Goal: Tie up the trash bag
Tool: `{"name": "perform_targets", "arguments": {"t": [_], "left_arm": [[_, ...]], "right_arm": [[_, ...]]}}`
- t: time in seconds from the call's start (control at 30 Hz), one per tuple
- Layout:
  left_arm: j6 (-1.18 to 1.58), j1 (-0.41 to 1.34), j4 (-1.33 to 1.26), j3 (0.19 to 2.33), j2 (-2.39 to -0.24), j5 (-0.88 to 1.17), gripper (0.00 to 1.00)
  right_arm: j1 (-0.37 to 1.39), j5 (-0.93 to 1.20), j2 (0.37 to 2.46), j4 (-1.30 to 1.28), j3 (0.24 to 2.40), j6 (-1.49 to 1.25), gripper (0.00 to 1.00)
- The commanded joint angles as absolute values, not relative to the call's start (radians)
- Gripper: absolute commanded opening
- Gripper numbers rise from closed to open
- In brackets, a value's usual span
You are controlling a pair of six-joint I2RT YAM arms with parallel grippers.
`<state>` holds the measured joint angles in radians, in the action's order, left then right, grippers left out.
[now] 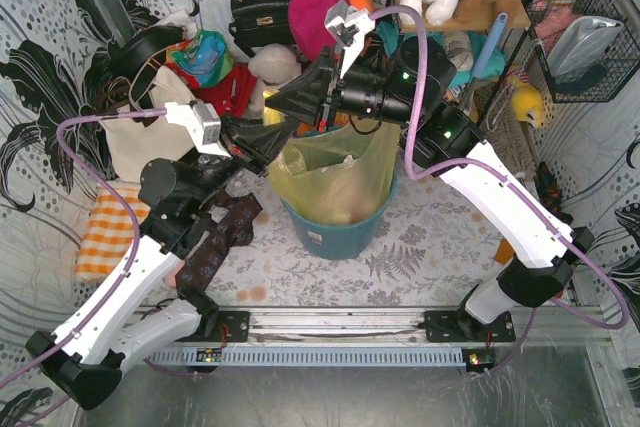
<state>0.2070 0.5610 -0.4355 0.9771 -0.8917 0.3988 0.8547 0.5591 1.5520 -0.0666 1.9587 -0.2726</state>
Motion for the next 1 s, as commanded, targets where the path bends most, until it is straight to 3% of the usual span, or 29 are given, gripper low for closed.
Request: {"name": "perform_targets", "arguments": {"t": [0.0,0.47,0.97], "left_arm": [[0.246,0.558,-0.453,0.929,-0.890,0.403,0.03],[0.253,0.558,-0.422,0.883,-0.846,0.393,0.17],[0.284,0.558,-0.460,0.841,-0.857,0.410,0.12]], "right_arm": [[0.859,0.529,1.526,0.035,1.969,-0.287,0.00],[0.858,0.484,1.518,0.051,1.970,-0.277,0.00],[0.859,0.465,1.516,0.074,1.974,-0.285,0.00]]}}
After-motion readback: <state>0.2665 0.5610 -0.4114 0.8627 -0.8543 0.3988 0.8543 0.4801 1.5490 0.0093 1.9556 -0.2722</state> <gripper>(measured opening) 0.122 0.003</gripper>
